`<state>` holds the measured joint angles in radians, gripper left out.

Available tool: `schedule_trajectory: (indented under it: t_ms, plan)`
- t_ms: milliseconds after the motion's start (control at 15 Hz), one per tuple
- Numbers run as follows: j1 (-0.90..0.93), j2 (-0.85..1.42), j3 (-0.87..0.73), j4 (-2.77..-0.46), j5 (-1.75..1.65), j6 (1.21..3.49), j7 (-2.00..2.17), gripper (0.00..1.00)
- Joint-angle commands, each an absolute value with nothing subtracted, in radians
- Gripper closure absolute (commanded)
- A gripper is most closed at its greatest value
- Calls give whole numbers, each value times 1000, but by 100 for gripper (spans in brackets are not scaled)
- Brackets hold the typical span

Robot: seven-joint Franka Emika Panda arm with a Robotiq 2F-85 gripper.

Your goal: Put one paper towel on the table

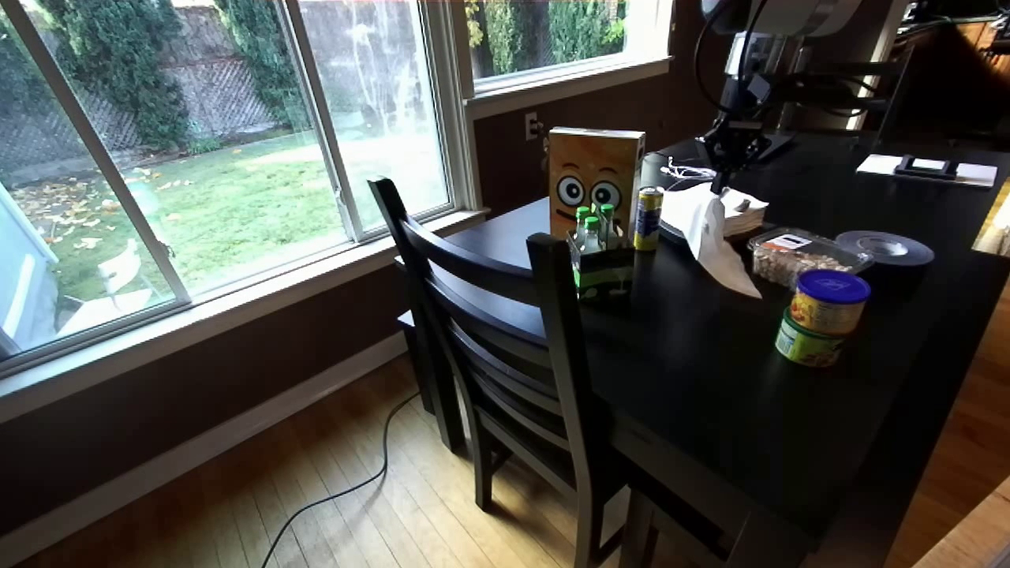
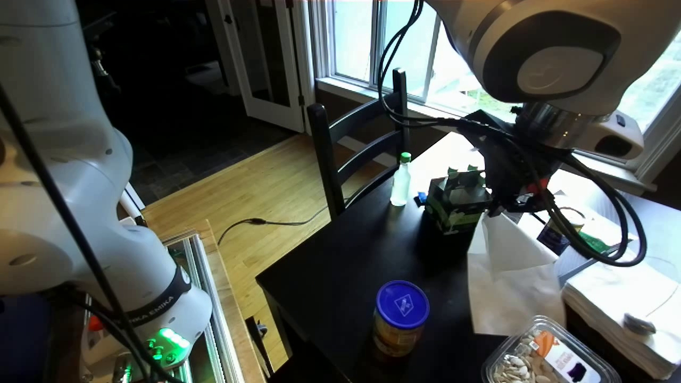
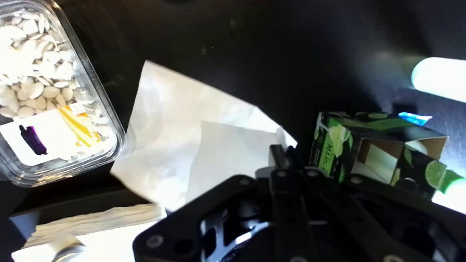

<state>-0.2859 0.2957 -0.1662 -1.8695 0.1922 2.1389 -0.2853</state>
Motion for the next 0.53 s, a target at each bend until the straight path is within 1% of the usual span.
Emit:
schedule_trajectory:
  t_ms: [0, 133, 467]
  plan:
    - [-298, 239, -148, -1922, 210, 2095, -384, 100]
    - [-288, 275, -158, -1887, 191, 2108, -346, 100]
    - [-288, 276, -158, -1887, 191, 2106, -349, 99]
